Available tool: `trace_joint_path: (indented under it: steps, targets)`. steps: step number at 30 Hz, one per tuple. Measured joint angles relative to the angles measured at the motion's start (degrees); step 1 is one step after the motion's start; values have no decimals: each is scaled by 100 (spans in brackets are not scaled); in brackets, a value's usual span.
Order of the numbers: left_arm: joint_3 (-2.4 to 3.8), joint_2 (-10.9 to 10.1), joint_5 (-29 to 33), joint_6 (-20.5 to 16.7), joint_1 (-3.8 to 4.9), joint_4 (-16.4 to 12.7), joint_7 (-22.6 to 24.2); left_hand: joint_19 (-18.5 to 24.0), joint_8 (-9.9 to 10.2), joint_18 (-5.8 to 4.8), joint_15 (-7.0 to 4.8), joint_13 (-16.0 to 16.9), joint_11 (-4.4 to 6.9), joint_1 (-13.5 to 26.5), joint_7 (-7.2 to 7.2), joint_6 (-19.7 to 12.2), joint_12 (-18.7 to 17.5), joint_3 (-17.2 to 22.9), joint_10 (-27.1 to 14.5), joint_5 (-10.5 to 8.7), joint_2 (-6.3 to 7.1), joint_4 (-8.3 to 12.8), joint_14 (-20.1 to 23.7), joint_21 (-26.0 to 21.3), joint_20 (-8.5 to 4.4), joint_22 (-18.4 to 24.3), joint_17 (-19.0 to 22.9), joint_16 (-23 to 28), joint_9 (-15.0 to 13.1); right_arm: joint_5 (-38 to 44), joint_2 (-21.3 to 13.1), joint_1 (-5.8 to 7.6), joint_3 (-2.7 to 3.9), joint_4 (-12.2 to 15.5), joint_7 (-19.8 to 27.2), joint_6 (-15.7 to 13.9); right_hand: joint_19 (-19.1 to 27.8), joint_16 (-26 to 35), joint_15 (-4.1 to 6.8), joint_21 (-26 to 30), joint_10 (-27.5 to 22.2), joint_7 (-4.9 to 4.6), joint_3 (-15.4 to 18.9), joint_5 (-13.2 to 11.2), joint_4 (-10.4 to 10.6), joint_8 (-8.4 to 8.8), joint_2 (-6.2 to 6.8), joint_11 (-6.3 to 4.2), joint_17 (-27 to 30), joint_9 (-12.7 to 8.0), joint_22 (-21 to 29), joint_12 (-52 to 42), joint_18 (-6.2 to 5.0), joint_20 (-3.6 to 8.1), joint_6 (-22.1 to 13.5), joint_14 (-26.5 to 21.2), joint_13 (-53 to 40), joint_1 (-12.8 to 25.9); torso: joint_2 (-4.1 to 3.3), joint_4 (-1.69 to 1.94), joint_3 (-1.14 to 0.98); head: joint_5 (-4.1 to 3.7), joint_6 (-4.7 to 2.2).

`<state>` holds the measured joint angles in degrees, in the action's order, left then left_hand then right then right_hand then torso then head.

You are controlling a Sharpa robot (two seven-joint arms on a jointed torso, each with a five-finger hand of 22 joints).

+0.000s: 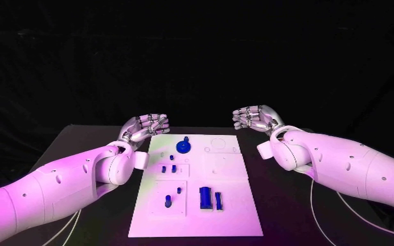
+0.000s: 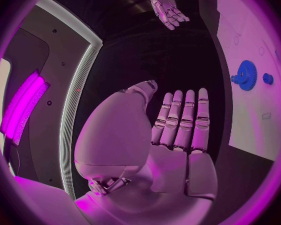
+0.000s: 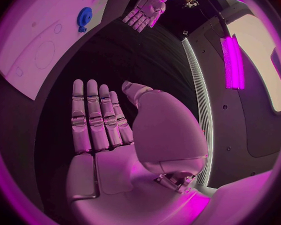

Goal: Assemble the parts on the task board

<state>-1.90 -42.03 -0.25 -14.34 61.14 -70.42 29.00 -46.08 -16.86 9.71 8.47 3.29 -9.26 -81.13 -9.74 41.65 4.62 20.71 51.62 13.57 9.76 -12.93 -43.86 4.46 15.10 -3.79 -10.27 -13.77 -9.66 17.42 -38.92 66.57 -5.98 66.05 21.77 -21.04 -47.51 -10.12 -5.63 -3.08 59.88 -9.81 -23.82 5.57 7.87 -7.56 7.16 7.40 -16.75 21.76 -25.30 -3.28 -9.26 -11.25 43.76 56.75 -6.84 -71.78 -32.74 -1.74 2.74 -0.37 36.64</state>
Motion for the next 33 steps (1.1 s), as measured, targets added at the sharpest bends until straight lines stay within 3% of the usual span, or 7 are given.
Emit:
trace_joint_path:
  steps: [3, 5, 7, 10, 14, 19, 33]
  targets:
    - [1, -23, -1, -11, 8, -21, -15, 1591, 585, -347, -291, -114, 314, 864, 345, -1439, -166, -720, -1776, -469, -352, 443, 1512, -165, -520, 136, 355, 484, 333, -4, -22, -5, 7, 60, -6, -22, 1391, 301, 159, 91, -571, 286, 694, -164, -225, 224, -209, -211, 492, -632, 750, 96, 279, 333, -1272, -1047, 207, 632, 1, 1, -7, 1, -7]
    - [6, -34, -1, -37, 9, -68, -22, 2515, 922, -540, -461, -179, 503, 1504, 535, -2272, -255, -1132, -2811, -741, -542, 704, 2391, -251, -825, 211, 561, 758, 527, -19, -48, -29, 34, 136, -9, -54, 2420, 518, 284, 156, -1918, 499, 1212, -284, -398, 386, -366, -375, 854, -1103, 1295, 168, 472, 577, -2219, -2387, 354, 1204, 12, 14, -28, 1, -32]
    - [14, -42, -2, -93, 4, -171, -29, 3088, 1131, -639, -568, -220, 620, 2011, 653, -2789, -314, -1387, -3455, -910, -660, 868, 2938, -304, -1009, 259, 687, 926, 647, -63, -94, -76, 76, 288, -8, -119, 3076, 657, 361, 187, -3021, 635, 1540, -362, -508, 489, -464, -475, 1085, -1405, 1643, 212, 597, 731, -2827, -3302, 446, 1716, 32, 37, -64, 9, -73]
    - [39, -71, -2, -243, -3, -382, -33, 3687, 1348, -747, -678, -263, 742, 2956, 781, -3333, -351, -1660, -4129, -1086, -784, 1033, 3510, -341, -1208, 304, 822, 1104, 772, -173, -164, -165, 163, 609, 17, -280, 3737, 798, 440, 232, -4186, 770, 1873, -440, -619, 594, -563, -581, 1318, -1709, 1993, 242, 684, 887, -3437, -4236, 540, 3566, 79, 90, -144, 23, -147]
    - [82, -131, -1, -615, -15, -759, -34, 4129, 1513, -813, -759, -293, 832, 5276, 876, -3728, -397, -1845, -4623, -1214, -878, 1169, 3928, -386, -1353, 342, 920, 1234, 864, -449, -294, -325, 324, 1216, 118, -645, 4218, 901, 498, 258, -5050, 872, 2116, -480, -700, 649, -639, -658, 1490, -1933, 2251, 268, 759, 1001, -3886, -4927, 608, 5273, 125, 138, -219, 35, -205]
    - [131, -191, 3, -1296, -58, -1328, -27, 4382, 1589, -852, -816, -309, 884, 6845, 936, -3970, -422, -1955, -4920, -1286, -932, 1248, 4173, -408, -1452, 359, 979, 1308, 922, -902, -454, -511, 481, 1895, 300, -1225, 4511, 946, 537, 258, -5574, 933, 2252, -506, -758, 701, -682, -700, 1593, -2070, 2406, 290, 845, 1073, -4162, -5346, 649, 6336, 147, 164, -258, 37, -224]
    - [183, -271, 22, -2694, -95, -1934, -14, 4588, 1667, -938, -845, -324, 925, 8077, 987, -4123, -424, -2040, -5141, -1338, -981, 1301, 4365, -413, -1510, 371, 1020, 1341, 960, -1638, -578, -638, 594, 2378, 637, -2161, 4723, 974, 564, 280, -5958, 981, 2360, -528, -787, 737, -715, -740, 1669, -2169, 2523, 290, 847, 1123, -4356, -5646, 678, 7145, 155, 174, -272, 37, -227]
